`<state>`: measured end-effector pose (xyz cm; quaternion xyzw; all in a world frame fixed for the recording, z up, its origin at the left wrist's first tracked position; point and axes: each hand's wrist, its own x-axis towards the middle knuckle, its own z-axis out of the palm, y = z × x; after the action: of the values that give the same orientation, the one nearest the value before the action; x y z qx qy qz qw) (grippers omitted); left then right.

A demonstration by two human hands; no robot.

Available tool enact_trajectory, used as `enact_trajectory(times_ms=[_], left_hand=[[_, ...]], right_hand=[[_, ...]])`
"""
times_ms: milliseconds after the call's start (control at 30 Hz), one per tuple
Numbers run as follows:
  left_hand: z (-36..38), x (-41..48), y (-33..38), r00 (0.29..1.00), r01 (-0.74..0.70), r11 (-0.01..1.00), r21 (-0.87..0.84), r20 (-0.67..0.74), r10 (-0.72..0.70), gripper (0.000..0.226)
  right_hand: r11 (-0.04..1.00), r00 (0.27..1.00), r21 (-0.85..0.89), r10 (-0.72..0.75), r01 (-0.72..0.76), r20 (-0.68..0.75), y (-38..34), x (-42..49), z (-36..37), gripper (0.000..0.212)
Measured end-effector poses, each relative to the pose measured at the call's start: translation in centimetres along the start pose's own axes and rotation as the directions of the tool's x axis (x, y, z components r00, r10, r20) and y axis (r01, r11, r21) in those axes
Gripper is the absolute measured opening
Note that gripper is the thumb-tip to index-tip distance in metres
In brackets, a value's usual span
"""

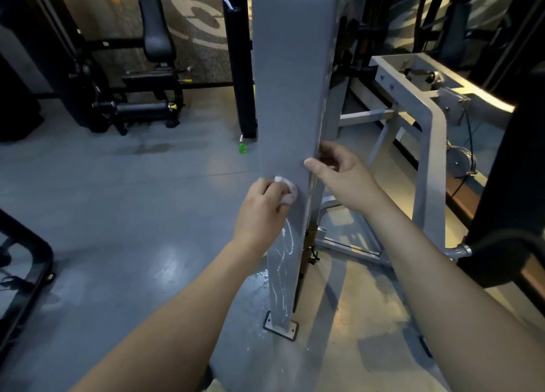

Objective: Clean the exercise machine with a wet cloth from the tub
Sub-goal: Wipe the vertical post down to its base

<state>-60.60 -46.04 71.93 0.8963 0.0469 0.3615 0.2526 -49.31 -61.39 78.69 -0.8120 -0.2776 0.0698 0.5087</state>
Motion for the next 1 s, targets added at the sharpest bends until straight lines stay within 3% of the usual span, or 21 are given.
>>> enact_trajectory(times_ms=[133, 200, 267, 433, 633, 733, 867, 933, 1000], left_hand=[[-3.9, 6.0, 3.7, 0.968, -0.081, 0.996, -0.03, -0.242, 0.071, 0.024], [-5.1, 8.2, 4.9, 0.951, -0.111, 0.994, -0.016, -0.292, 0.102, 0.029], [-5.0, 8.4, 5.0, 0.947, -0.136, 0.991, 0.004, -0.292, 0.132, 0.03], [-4.9, 7.7, 4.5, 0.974, -0.116, 0.993, 0.013, -0.196, 0.116, 0.024], [-6.5, 10.2, 5.9, 0.935, -0.19, 0.981, 0.045, -0.297, 0.194, 0.037], [-4.3, 6.9, 3.8, 0.951, -0.197, 0.974, 0.11, -0.219, 0.217, 0.03], [-4.1, 5.6, 3.6, 0.978, -0.15, 0.985, 0.08, -0.131, 0.159, 0.022], [-5.5, 7.4, 5.2, 0.965, -0.164, 0.984, 0.065, -0.195, 0.174, 0.022], [-6.6, 9.8, 7.1, 0.94, -0.202, 0.976, 0.08, -0.264, 0.216, 0.026]], right_hand=[[1.0, 1.0, 0.025, -0.007, 0.007, 0.003, -0.2, 0.0, 0.0, 0.078], [0.999, 1.0, 0.032, -0.023, 0.022, 0.006, -0.2, 0.1, 0.1, 0.07], [0.999, 1.0, 0.028, -0.02, 0.019, 0.018, -0.2, 0.2, 0.1, 0.065], [1.0, 1.0, 0.029, -0.009, 0.009, 0.0, 0.2, 0.2, 0.1, 0.076], [1.0, 1.0, 0.022, -0.006, 0.006, -0.003, 0.1, 0.1, 0.3, 0.063], [1.0, 1.0, 0.005, 0.027, -0.027, 0.0, -0.4, -0.1, 0.1, 0.05], [0.998, 0.999, -0.013, 0.054, -0.054, -0.001, -0.8, -0.6, -0.2, 0.053], [0.993, 0.995, 0.052, 0.101, -0.102, 0.027, -1.1, -0.4, -0.5, 0.04], [0.96, 0.986, 0.223, 0.166, -0.168, 0.025, -1.2, 0.0, -0.7, 0.032]])
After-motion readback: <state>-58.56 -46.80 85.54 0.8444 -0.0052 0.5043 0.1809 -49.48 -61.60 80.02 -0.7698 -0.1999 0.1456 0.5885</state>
